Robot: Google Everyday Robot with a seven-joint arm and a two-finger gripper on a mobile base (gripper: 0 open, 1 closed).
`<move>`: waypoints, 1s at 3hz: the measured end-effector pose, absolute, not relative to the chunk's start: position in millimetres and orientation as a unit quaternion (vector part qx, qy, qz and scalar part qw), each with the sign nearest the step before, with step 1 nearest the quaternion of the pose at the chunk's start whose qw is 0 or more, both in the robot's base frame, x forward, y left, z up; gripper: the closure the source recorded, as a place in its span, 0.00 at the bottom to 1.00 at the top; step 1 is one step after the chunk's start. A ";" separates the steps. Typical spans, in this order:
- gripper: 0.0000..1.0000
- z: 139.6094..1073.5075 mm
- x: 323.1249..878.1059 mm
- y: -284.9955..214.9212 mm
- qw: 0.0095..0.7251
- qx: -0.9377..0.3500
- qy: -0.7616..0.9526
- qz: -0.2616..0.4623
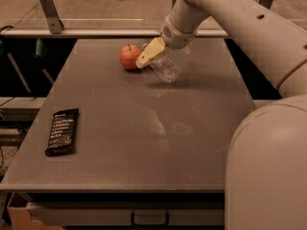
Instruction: Move water bottle near apple
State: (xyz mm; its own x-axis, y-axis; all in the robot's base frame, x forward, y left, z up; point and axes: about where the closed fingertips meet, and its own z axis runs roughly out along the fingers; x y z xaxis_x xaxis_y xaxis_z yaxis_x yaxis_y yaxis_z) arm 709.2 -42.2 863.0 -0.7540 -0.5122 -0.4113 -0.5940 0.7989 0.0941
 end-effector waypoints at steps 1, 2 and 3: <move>0.00 864.6 707.6 -42.7 0.188 -0.297 0.930 0.112; 0.00 873.0 705.0 -47.4 0.196 -0.294 0.927 0.121; 0.00 891.4 696.1 -67.1 0.218 -0.288 0.922 0.140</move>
Offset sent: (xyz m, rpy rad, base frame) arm -0.0091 -0.0164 0.0299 0.0672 -0.0385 -0.0107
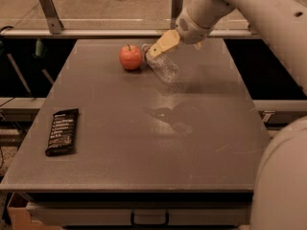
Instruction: Move water bottle near apple
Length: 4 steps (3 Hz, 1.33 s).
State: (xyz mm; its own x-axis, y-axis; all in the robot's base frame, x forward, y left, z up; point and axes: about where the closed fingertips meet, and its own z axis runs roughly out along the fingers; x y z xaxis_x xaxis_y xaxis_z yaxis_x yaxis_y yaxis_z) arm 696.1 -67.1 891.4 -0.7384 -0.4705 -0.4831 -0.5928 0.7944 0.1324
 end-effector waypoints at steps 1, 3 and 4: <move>0.00 927.7 672.9 -102.0 0.264 -0.296 0.902 0.171; 0.00 1005.8 597.4 -170.0 0.396 -0.336 0.818 0.246; 0.00 1032.5 562.1 -210.1 0.462 -0.342 0.771 0.274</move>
Offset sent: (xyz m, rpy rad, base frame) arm -0.1279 -0.1841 0.1406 0.2944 -0.4029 0.1295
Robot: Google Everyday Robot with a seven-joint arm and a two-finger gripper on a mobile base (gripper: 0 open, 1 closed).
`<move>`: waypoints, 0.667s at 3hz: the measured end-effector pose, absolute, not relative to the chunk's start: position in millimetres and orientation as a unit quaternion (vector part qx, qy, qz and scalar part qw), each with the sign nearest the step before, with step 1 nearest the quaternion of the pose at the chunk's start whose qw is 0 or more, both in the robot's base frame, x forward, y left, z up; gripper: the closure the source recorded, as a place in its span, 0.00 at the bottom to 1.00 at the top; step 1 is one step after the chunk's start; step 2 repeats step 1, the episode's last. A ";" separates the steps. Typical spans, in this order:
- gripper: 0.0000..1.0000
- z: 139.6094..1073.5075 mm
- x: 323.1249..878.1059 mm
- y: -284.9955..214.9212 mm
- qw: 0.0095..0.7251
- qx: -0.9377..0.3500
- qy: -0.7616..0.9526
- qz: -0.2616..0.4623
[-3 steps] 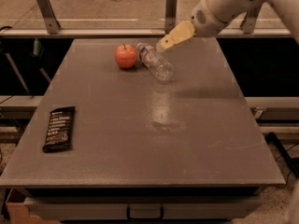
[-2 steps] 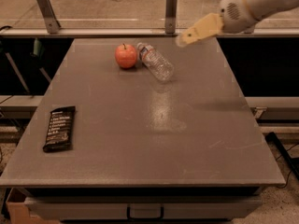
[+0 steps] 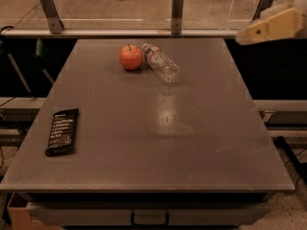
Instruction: Move water bottle near apple
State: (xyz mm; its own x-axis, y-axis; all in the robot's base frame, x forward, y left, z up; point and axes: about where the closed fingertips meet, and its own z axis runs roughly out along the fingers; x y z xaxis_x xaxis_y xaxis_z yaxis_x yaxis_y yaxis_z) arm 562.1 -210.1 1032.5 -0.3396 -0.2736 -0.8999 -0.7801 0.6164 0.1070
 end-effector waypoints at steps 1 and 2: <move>0.00 1040.1 537.9 -251.7 0.490 -0.334 0.765 0.253; 0.00 1040.1 537.9 -251.7 0.490 -0.334 0.765 0.253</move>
Offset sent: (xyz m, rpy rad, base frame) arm 0.0000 0.0000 0.0000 0.0000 0.0000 0.0000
